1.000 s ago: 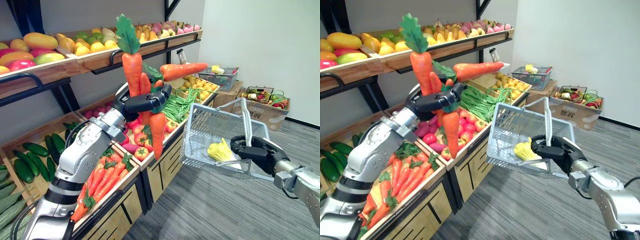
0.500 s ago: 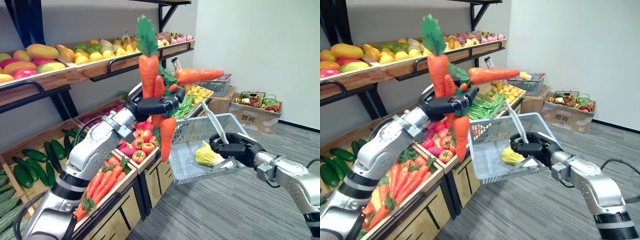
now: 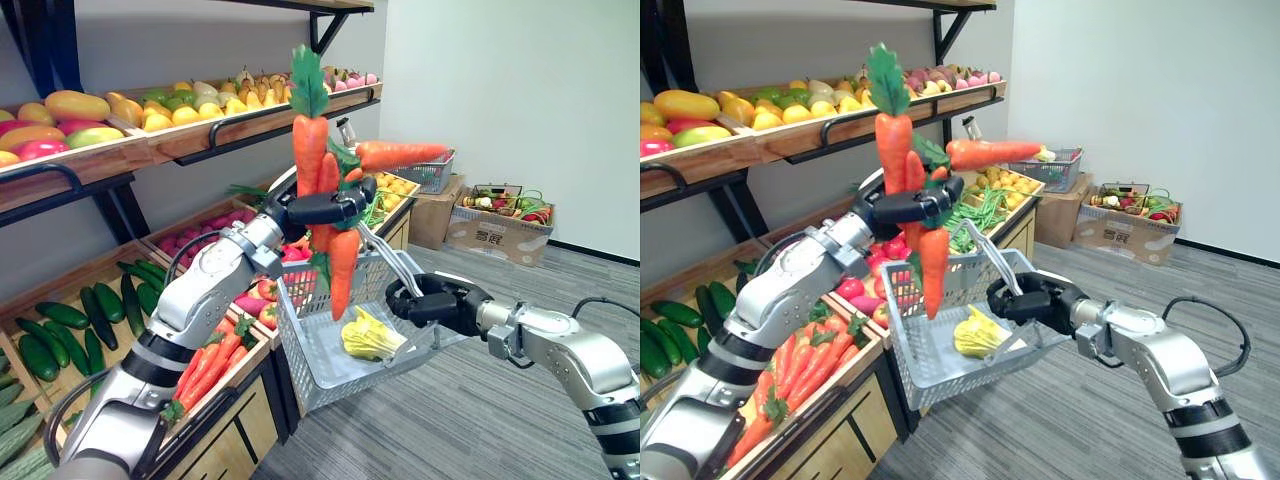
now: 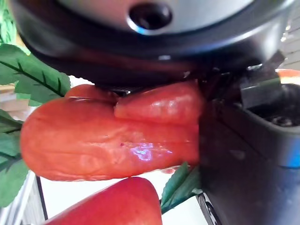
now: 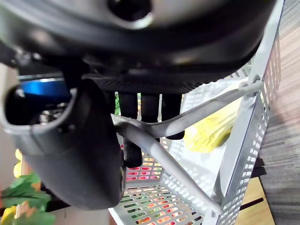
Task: Pick vegetable in the basket
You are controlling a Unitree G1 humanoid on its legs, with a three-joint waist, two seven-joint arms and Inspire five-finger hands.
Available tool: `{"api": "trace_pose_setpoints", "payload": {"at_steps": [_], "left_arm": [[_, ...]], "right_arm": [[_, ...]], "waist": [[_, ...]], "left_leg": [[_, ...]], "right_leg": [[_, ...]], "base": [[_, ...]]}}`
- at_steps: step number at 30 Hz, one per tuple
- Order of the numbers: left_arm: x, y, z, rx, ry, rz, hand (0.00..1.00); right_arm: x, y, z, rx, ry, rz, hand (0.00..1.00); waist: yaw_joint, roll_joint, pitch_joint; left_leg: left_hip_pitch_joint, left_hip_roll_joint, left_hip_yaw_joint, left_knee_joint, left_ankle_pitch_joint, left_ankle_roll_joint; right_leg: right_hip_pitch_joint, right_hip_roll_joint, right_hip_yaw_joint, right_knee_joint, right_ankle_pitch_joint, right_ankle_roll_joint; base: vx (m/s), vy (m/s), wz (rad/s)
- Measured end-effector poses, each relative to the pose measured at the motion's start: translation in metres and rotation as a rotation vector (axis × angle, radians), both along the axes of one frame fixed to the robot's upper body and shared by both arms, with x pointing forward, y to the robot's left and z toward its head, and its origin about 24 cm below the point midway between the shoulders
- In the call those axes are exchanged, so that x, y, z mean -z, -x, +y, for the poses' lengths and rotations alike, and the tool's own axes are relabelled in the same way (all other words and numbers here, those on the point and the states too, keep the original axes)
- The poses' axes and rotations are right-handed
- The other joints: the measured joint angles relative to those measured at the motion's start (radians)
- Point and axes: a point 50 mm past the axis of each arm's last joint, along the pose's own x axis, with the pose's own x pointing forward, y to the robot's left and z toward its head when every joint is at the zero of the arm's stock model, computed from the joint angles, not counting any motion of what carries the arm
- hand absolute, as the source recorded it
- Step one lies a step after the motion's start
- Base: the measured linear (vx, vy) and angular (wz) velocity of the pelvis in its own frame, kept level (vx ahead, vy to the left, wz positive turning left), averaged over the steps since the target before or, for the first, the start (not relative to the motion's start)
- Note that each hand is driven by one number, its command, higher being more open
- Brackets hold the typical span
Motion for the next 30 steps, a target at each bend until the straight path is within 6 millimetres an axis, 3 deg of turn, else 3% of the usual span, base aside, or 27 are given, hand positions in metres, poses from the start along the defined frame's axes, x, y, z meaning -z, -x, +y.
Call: {"api": "trace_pose_setpoints", "payload": {"at_steps": [9, 21, 30], "left_arm": [[0.007, -0.006, 0.010, -0.058, -0.089, -0.005, 0.00], [0.024, 0.004, 0.033, -0.083, -0.186, 0.007, 0.00], [0.005, 0.027, 0.040, -0.080, -0.172, -0.106, 0.00]], "right_arm": [[-0.009, 0.000, -0.001, 0.016, 0.016, -0.038, 0.00], [-0.017, 0.013, -0.035, 0.147, 0.032, -0.069, 0.00], [-0.001, 0.025, -0.042, 0.175, 0.042, 0.008, 0.00]], "waist": [[-0.001, -0.004, -0.002], [0.012, -0.004, -0.001], [0.018, -0.004, 0.002]], "left_leg": [[-0.008, 0.009, 0.002, 0.016, -0.013, -0.002], [-0.029, 0.010, -0.032, 0.022, -0.013, -0.001], [-0.032, 0.010, -0.039, 0.024, -0.013, -0.001]], "right_leg": [[-0.001, 0.004, 0.001, -0.002, 0.000, 0.000], [0.002, -0.004, -0.031, -0.004, -0.001, 0.000], [0.003, -0.006, -0.040, -0.005, -0.003, -0.001]], "base": [[0.03, 0.005, 0.00], [0.02, -0.001, 0.08], [0.01, -0.001, 0.01]]}}
